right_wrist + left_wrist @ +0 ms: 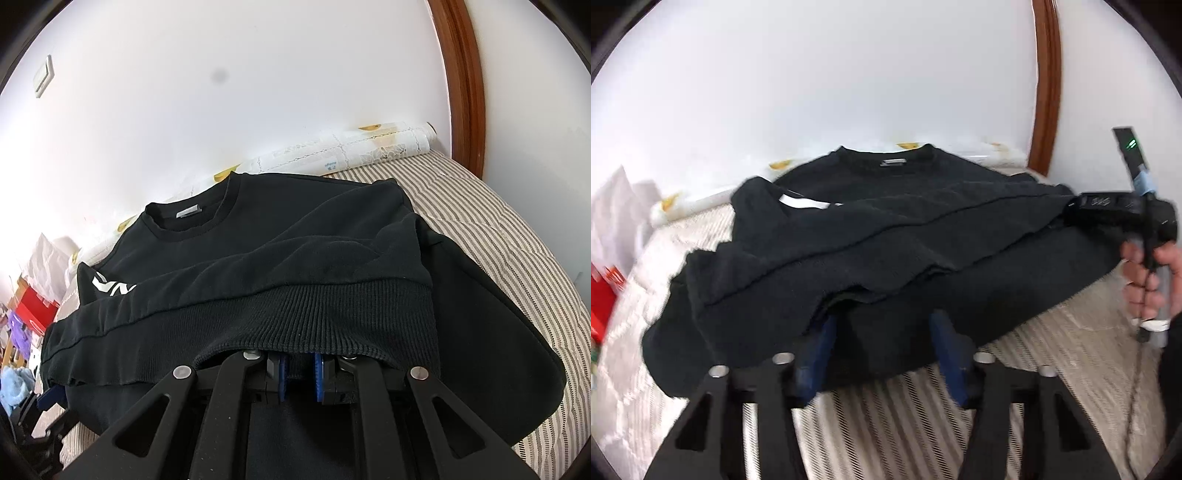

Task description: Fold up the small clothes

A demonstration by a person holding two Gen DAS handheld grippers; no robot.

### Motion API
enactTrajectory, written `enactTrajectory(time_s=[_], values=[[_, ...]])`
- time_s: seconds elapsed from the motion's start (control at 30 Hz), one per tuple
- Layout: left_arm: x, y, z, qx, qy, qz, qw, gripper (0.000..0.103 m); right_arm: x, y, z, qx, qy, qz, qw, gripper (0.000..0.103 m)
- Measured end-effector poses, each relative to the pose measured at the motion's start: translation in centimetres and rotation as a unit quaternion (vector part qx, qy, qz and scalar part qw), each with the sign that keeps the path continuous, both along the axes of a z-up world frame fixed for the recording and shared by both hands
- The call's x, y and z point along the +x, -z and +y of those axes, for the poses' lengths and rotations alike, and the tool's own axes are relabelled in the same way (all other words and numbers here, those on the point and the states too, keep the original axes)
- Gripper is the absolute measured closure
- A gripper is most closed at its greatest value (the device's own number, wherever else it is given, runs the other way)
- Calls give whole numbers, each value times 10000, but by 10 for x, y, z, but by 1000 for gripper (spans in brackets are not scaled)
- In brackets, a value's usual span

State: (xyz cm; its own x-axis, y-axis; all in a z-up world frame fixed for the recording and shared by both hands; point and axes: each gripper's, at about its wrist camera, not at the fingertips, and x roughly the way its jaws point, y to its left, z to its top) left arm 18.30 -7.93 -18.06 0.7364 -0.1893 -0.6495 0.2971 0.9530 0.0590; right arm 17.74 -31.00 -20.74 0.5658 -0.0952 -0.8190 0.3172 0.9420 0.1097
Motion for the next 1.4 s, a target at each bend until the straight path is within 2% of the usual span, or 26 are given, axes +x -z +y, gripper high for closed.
enactTrajectory(time_s=[0.1,0.17,0.27,0.4,0.47,0.63,0.73,0.9,1.07,1.23,1.4], values=[[8,-1,5,69,-96,-20,9999,77,-1,1,-2,68,17,-3,10000,92],[16,-3,9,71,-207,16,9998,91,-1,1,-2,72,13,5,10000,92],[26,-3,17,-16,-393,81,9992,99,-1,1,-2,67,10,13,10000,92],[36,-6,21,14,-665,-90,9977,99,-1,2,-3,50,-33,30,10000,92],[43,-10,26,-97,-864,-130,9961,99,-1,2,-3,59,-43,22,10000,92],[75,-10,50,-358,-1330,192,9903,99,0,-1,7,-308,-131,15,9994,92],[89,-12,68,-664,-1402,320,9874,99,1,-8,13,-544,-242,-112,9982,92],[112,-26,82,-794,-1446,186,9861,99,16,-14,7,-425,-280,-76,9987,92],[144,-33,83,-860,-1454,110,9856,99,50,-22,-4,-547,-359,21,9979,93],[174,-35,89,-1037,-1631,45,9811,99,95,-20,-13,-535,-240,145,9982,95],[188,-23,97,-1332,-1584,201,9781,99,123,-14,-21,-371,-170,313,9987,95]])
